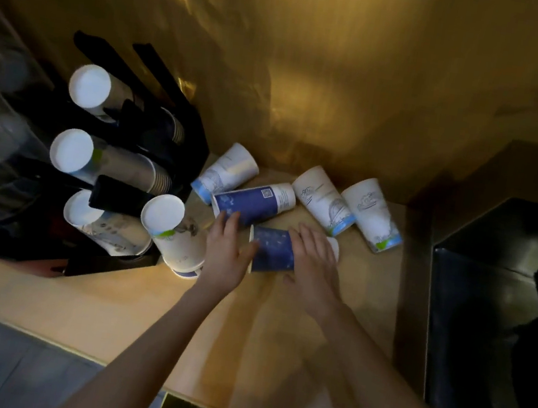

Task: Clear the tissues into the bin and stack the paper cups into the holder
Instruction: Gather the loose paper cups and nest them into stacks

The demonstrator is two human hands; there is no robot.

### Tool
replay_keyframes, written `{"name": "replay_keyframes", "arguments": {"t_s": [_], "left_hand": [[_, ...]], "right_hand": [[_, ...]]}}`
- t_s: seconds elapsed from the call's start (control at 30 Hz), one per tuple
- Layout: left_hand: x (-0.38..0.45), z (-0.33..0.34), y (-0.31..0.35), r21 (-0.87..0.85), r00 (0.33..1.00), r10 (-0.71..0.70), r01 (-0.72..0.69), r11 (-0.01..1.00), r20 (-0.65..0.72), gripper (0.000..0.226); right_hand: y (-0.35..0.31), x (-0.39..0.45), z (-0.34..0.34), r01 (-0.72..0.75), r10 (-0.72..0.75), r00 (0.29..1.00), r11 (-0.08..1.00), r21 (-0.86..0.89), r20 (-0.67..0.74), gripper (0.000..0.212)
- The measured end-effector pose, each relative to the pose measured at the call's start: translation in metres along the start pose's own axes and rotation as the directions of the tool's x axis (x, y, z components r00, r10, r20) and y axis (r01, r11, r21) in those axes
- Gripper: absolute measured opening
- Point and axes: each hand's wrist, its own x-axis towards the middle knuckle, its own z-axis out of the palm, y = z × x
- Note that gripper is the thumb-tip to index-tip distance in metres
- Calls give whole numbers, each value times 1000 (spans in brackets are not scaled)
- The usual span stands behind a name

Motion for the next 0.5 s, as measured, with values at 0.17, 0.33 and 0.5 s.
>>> {"name": "replay_keyframes", "arguments": {"t_s": [0.17,0.33,0.5], "left_hand": [[12,6,2,-207,991,-133,130,970,0,64],[22,11,-5,-250,983,-183,174,952,-14,59],[32,10,-8,-342,970,-244,236,910,20,56]], "right_hand": [[6,11,13,15,-10,998,997,-78,68,87],[12,12,23,-6,5,1000,998,-63,-12,79],[19,7,20,2,-3,999,1000,-12,-50,76]]}}
